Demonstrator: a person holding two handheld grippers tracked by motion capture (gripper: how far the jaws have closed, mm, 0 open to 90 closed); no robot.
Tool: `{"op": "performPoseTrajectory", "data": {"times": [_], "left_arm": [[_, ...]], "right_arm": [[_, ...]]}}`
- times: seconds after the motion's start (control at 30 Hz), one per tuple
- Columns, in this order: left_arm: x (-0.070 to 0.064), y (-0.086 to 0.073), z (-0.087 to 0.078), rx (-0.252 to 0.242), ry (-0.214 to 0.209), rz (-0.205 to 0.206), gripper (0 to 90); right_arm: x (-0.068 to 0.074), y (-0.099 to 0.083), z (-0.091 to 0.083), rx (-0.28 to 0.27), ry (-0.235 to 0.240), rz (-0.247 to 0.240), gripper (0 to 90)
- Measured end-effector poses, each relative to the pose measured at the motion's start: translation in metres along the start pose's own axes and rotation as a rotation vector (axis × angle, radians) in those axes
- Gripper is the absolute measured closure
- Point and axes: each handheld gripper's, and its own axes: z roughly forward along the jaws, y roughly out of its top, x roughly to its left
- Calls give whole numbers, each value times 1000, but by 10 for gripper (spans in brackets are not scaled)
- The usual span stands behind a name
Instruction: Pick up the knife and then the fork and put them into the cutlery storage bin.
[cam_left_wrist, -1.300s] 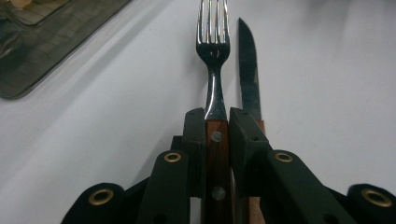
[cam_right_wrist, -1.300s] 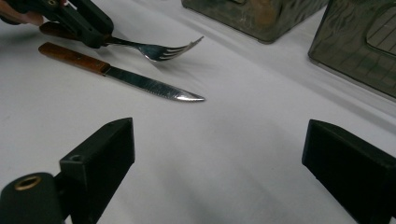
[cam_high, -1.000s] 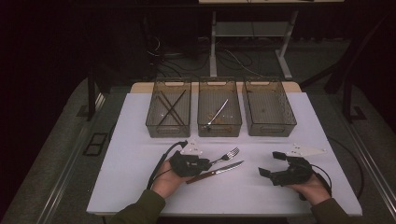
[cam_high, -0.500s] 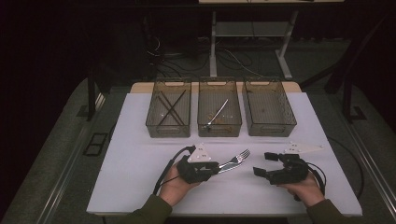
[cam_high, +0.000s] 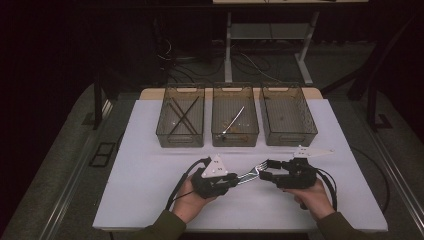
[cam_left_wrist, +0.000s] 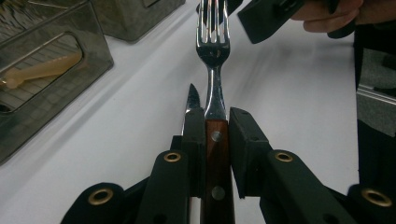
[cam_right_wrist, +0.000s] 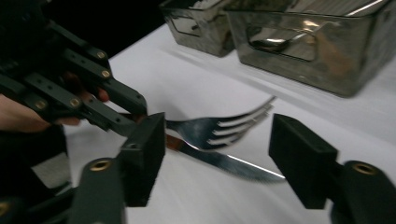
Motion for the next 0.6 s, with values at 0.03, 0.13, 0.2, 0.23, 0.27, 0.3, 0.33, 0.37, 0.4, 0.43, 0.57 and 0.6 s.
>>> {"op": "performPoseTrajectory", "data": {"times": [0.03,0.13,0.2,0.23,0.27,0.3,0.33,0.37,0.4,0.43,0.57,0.6], "left_arm": [[0,0,-1,-6,8,0,771],[1,0,-3,-12,22,2,771],[2,0,-3,-16,30,1,771],[2,0,-4,-21,34,1,771],[3,0,-4,-23,35,-3,771],[3,0,-4,-25,37,-4,771],[3,0,-4,-25,39,-3,771],[3,0,-4,-23,41,-3,771],[3,0,-5,-23,45,-2,771],[4,0,-5,-24,45,-3,771],[5,-1,-4,-19,43,-5,771],[5,-1,-3,-19,44,-8,771]], "right_arm": [[0,1,1,-3,0,2,415],[-1,3,7,-17,5,28,477],[-3,5,9,-23,12,46,512],[-4,6,10,-27,9,50,539],[-4,6,11,-30,9,55,564],[-5,7,12,-31,10,58,577],[-5,8,13,-37,12,60,601],[-5,9,14,-40,15,68,621],[-5,9,15,-42,16,63,629],[-5,10,16,-44,12,65,651],[-4,13,15,-70,12,59,741],[-4,15,15,-77,16,57,755]]}}
